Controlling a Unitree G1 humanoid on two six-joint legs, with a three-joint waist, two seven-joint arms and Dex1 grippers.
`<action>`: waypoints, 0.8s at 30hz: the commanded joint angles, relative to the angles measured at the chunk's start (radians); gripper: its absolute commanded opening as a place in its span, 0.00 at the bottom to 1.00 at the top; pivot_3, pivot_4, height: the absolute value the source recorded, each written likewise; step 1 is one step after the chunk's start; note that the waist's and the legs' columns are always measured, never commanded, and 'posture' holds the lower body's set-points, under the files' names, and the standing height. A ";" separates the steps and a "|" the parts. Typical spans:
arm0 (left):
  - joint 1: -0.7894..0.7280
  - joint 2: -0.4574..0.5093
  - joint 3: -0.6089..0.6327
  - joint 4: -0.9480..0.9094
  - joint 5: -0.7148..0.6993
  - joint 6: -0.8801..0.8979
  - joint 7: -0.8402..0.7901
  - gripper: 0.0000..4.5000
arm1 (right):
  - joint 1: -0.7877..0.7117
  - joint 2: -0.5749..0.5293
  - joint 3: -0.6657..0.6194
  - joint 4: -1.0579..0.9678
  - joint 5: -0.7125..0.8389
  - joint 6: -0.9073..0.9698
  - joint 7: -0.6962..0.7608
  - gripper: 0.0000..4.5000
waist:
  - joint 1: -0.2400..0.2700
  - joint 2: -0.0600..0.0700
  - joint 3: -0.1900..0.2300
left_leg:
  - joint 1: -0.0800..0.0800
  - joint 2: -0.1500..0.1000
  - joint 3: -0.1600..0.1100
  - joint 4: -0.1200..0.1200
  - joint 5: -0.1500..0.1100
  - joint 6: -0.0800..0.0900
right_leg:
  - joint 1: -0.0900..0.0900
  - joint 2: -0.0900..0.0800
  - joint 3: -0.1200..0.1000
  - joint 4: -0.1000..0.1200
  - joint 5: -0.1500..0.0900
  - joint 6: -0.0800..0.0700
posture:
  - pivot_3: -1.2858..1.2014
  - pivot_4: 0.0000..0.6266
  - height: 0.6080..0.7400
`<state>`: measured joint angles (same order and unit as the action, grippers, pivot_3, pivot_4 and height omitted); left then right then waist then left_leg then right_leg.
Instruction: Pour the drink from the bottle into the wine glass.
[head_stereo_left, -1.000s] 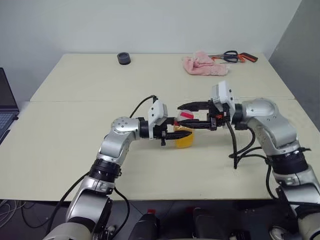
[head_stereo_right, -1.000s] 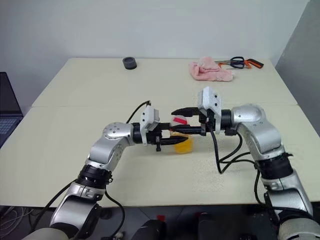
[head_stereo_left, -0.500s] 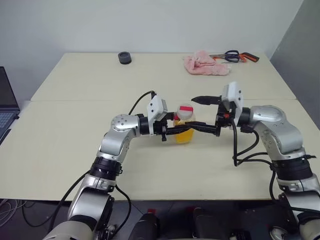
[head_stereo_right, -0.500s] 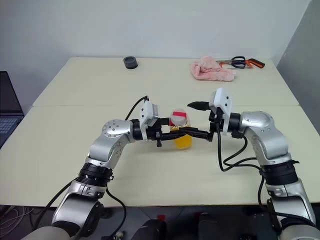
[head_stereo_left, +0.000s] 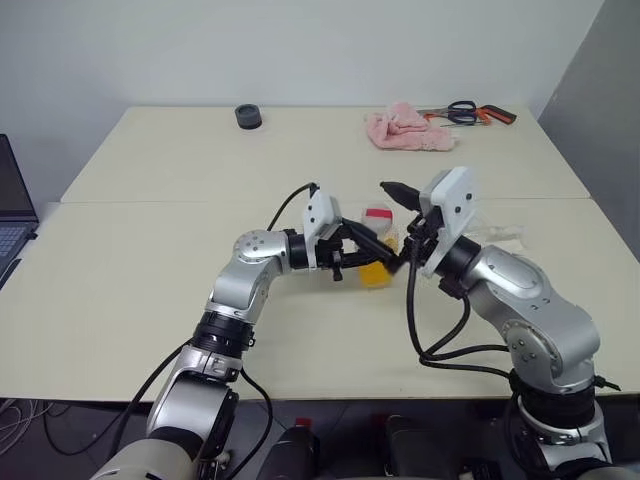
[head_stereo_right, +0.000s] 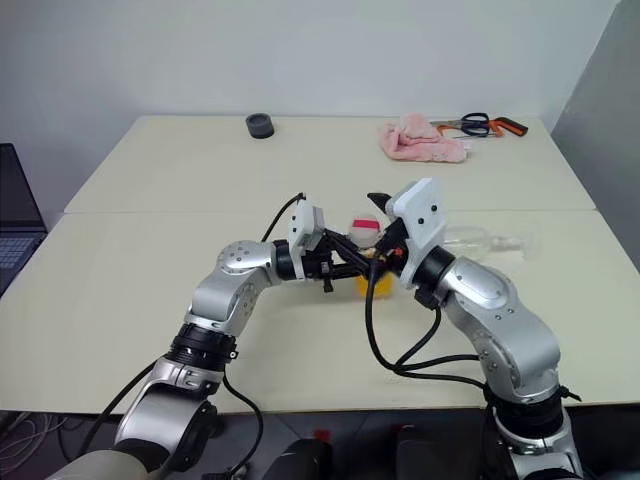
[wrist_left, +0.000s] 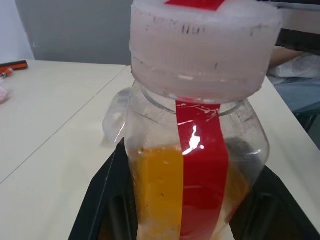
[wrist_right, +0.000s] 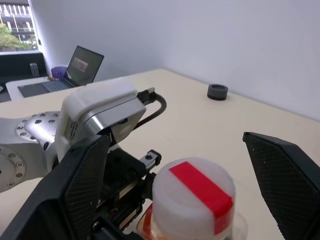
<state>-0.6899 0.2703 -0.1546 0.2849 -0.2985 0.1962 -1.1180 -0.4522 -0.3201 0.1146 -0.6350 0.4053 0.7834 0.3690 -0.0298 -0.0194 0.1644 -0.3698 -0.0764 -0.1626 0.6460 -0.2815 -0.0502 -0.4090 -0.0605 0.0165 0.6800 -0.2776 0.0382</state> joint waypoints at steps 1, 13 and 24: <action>-0.040 -0.002 0.010 -0.015 -0.009 -0.018 -0.004 0.40 | -0.005 -0.001 0.019 -0.056 -0.011 -0.004 -0.015 1.00 | 0.000 0.000 0.000 | 0.000 0.000 0.000 0.000 0.000 0.000 | 0.000 0.000 0.000 0.000 0.000 0.000 | 0.52 0.24 1.00; -0.038 0.010 0.018 -0.014 -0.001 -0.012 0.006 0.40 | 0.004 0.031 0.033 -0.046 -0.055 -0.008 -0.077 1.00 | -0.001 0.000 0.000 | 0.000 0.000 0.000 0.000 0.000 0.000 | 0.000 0.000 0.000 0.000 0.000 0.000 | 0.52 0.24 1.00; -0.028 0.016 0.013 -0.033 -0.002 -0.009 0.013 0.40 | 0.017 0.053 0.048 -0.041 -0.080 -0.044 -0.078 0.47 | -0.002 0.000 0.000 | 0.000 0.000 0.000 0.000 0.000 0.000 | 0.000 0.001 0.000 0.000 0.000 0.000 | 0.52 0.24 1.00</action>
<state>-0.7056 0.2850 -0.1535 0.2877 -0.2903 0.1951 -1.1118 -0.4296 -0.2716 0.1500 -0.6387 0.3241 0.7746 0.2776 -0.0314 -0.0195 0.1644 -0.3696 -0.0762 -0.1625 0.6459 -0.2815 -0.0501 -0.4090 -0.0598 0.0166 0.6801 -0.2776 0.0382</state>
